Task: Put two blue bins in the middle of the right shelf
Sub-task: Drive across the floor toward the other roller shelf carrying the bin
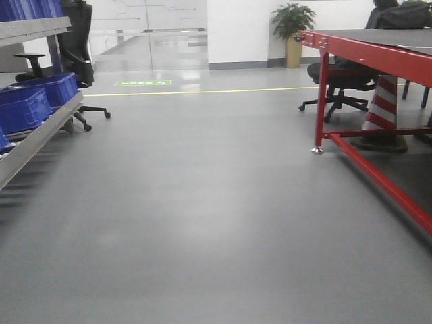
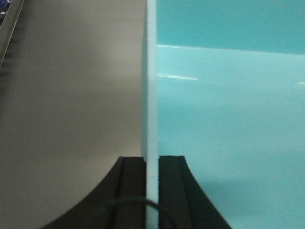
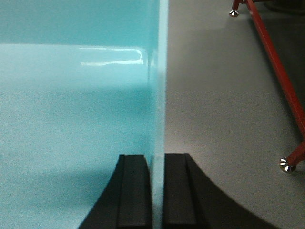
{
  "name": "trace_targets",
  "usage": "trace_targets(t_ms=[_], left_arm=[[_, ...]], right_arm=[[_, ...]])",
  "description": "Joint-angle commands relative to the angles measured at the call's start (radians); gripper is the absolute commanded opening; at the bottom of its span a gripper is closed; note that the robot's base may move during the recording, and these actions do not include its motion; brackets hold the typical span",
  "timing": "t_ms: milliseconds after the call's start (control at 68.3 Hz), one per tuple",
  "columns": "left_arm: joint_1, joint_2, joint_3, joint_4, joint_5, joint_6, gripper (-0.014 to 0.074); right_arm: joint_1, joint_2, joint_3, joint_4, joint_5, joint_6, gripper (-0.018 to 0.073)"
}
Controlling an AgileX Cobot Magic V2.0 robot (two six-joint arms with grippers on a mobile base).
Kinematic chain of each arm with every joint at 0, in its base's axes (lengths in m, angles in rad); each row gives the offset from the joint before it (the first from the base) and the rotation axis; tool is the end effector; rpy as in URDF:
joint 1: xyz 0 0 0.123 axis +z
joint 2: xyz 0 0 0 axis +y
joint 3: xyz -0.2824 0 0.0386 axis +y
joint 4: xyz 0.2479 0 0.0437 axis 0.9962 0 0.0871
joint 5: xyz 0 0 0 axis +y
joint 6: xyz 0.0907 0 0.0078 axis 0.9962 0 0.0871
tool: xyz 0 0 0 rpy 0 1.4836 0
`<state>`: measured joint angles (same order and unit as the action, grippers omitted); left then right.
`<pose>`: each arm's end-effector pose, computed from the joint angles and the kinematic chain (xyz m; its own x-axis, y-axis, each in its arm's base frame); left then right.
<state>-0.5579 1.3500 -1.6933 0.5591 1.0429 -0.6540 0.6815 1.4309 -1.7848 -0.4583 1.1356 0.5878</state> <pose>0.2460 -0.1043 0.4900 -0.4551 -0.0740 -0.8874 -0.0200 0.9971 -0.0728 0.2424 0.1496 0.4843 -0.5598 -0.0136 -0.8285 -0.1296 0.9890 0.0713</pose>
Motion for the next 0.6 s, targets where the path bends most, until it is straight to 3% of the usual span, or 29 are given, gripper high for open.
trace_targets(t_ms=[0,585], left_arm=[[-0.007,-0.013,-0.017,0.012,-0.044,-0.005,-0.0111],[-0.007,0.034,-0.017,0.012,-0.075,-0.005,-0.0111]], right_arm=[[-0.001,-0.007,-0.009,-0.040,-0.024,-0.003,-0.0162],[-0.001,-0.006,-0.009,-0.038,-0.032,-0.003,-0.0162]])
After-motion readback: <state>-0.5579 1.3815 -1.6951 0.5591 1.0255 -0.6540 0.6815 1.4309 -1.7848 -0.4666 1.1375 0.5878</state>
